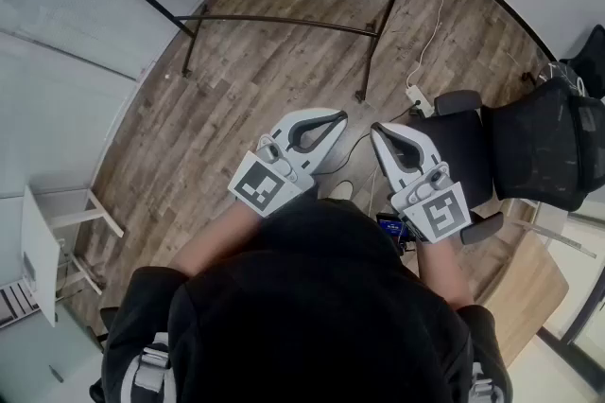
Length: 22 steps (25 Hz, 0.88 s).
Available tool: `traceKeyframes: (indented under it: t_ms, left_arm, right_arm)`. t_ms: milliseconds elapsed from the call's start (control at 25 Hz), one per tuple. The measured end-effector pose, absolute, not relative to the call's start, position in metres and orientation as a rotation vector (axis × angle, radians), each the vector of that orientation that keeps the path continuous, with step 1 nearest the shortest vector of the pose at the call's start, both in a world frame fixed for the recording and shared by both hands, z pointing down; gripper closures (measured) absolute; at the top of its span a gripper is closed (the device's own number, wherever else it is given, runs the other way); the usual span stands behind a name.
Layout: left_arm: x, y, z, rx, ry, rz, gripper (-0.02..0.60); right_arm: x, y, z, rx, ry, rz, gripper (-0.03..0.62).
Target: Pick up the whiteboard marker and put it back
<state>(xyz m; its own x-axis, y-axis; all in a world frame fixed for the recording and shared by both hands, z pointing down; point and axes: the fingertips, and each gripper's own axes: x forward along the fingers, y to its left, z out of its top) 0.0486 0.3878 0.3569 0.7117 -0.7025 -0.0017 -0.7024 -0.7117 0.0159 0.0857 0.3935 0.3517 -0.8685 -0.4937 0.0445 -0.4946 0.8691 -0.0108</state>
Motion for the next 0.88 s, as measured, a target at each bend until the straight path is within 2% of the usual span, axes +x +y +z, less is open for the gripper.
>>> traceKeyframes:
  t_ms: [880]
  left_arm:
    - [0.066,0.407,0.348,2.869,-1.283,-0.016,0.578]
  right_arm:
    - [0.117,0.408,0.354,0.742,-3.007,0.014,0.592]
